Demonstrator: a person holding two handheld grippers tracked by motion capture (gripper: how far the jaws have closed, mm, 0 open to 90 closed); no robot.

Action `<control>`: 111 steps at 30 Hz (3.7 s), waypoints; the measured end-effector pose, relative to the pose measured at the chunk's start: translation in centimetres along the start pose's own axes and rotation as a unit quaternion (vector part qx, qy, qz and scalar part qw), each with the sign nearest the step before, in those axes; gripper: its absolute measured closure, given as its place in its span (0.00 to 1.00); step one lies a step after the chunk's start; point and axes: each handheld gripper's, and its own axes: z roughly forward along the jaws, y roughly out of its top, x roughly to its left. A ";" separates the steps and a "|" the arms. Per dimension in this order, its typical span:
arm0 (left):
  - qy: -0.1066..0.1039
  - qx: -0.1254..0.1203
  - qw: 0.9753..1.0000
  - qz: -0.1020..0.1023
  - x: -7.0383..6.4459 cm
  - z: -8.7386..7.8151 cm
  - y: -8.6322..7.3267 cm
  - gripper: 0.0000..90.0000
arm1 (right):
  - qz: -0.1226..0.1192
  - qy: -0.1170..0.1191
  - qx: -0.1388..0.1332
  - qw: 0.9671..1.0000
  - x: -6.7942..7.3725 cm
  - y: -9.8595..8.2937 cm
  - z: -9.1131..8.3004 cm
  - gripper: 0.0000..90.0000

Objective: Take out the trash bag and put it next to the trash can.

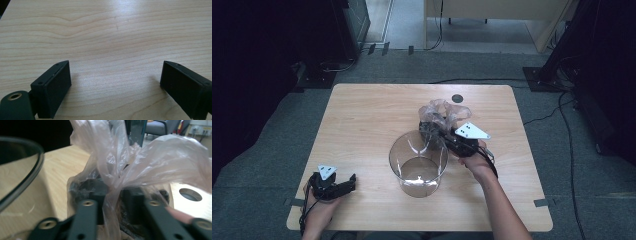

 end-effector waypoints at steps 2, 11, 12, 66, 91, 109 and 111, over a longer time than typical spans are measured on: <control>0.000 0.001 1.000 0.000 0.0 0.0 0.0 0.10 | -0.018 -0.004 0.006 1.000 0.1 -0.2 -0.3 0.65; 0.000 0.001 1.000 0.001 0.0 0.0 0.0 0.10 | -0.014 -0.014 0.045 0.999 -0.5 -1.2 -1.7 0.21; 0.000 0.001 1.000 0.001 0.0 0.0 0.0 0.10 | -0.016 -0.015 0.050 0.998 -0.6 -1.3 -1.9 0.18; 0.000 0.001 1.000 0.002 0.0 0.0 0.0 0.10 | 0.084 -0.171 0.185 0.964 -5.4 -9.5 -11.9 0.04; 0.000 0.001 1.000 0.002 0.0 0.0 0.0 0.10 | 0.121 -0.221 0.222 0.942 -5.8 -11.8 -16.6 0.04; 0.000 0.001 1.000 0.002 0.0 0.0 0.0 0.10 | 0.132 -0.219 0.224 0.941 -5.6 -12.3 -18.1 0.04; 0.000 0.002 1.000 0.003 0.0 0.0 0.0 0.10 | 0.131 -0.218 0.224 0.941 -5.7 -12.3 -18.1 0.04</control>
